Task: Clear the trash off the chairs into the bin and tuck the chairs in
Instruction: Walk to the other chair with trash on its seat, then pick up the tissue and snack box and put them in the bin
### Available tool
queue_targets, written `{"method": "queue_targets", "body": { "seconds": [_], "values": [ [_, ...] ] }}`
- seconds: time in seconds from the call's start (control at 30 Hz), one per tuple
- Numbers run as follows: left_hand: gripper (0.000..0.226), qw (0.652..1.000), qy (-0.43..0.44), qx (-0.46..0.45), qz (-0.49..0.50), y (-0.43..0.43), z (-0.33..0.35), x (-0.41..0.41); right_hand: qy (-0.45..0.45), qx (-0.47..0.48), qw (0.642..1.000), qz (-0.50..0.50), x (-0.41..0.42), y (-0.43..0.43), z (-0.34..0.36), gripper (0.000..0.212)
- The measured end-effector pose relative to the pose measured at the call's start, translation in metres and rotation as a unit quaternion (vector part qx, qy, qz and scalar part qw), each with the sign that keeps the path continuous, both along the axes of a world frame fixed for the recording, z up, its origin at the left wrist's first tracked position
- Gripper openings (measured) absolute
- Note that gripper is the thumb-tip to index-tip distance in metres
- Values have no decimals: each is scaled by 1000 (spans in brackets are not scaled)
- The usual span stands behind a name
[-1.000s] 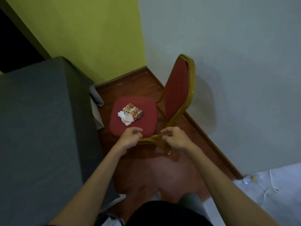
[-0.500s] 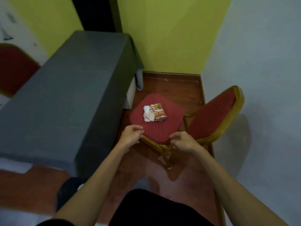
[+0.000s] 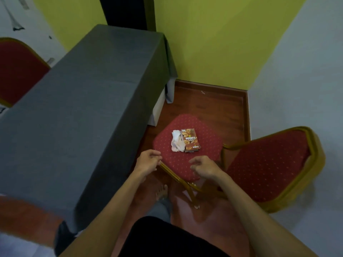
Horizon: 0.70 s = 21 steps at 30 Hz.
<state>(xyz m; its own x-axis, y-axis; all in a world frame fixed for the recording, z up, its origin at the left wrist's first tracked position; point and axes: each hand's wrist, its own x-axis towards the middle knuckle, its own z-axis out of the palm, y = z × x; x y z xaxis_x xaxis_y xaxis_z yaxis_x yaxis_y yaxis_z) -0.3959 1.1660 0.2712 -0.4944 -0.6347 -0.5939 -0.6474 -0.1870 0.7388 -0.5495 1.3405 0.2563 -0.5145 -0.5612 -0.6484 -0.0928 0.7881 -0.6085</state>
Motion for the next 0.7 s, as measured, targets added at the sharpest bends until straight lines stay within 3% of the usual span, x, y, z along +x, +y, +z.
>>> {"method": "queue_targets", "body": {
  "seconds": [0.43,0.7],
  "values": [
    [23,973,-96,2,-208,-75,-75,-122,-27,65,994,-89,-78,-63,-61,27],
    [27,952,-141,-12,-272,-74,-152,-160,10,83,990,-112,-120,-95,-154,34]
  ]
}}
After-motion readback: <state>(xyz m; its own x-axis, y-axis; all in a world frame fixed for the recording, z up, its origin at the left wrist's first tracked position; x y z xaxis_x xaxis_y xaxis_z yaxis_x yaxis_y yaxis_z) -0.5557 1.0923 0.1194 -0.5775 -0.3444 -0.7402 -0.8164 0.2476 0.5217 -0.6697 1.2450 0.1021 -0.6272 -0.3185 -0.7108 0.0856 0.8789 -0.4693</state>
